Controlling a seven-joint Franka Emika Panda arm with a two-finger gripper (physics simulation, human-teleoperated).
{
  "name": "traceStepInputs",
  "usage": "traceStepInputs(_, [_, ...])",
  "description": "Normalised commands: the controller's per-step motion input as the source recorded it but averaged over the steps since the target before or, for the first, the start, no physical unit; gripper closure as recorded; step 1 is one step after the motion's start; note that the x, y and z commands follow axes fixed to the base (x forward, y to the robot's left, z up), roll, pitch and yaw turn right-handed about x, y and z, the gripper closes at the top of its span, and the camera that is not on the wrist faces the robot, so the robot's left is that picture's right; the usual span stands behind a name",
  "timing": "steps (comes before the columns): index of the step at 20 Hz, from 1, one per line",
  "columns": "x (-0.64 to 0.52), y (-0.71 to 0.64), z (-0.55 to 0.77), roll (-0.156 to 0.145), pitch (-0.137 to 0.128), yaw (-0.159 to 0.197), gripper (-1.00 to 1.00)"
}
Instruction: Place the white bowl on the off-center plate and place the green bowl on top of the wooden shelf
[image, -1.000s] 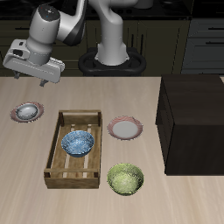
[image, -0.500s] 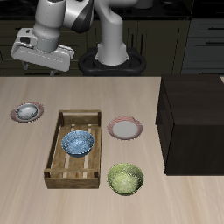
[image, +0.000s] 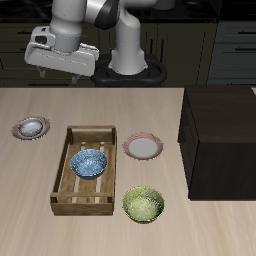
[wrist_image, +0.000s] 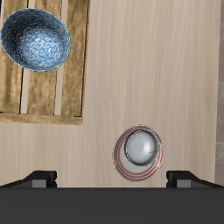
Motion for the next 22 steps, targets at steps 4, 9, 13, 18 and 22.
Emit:
traceStepInputs(4, [0.26, 0.27, 0.12, 0.013, -0.005, 0.018, -1.00])
traceStepInputs(9, [0.45, 0.43, 0.07, 0.034, 0.028, -0.003, -1.00])
traceStepInputs(13, [0.30, 0.34, 0.14, 0.025, -0.002, 0.003, -1.00])
traceStepInputs(18, [0.35, 0.36, 0.22, 0.018, -0.018, 0.000, -1.00])
traceStepInputs(22, [0.32, 0.25, 0.10, 0.015, -0.006, 0.007, -1.00])
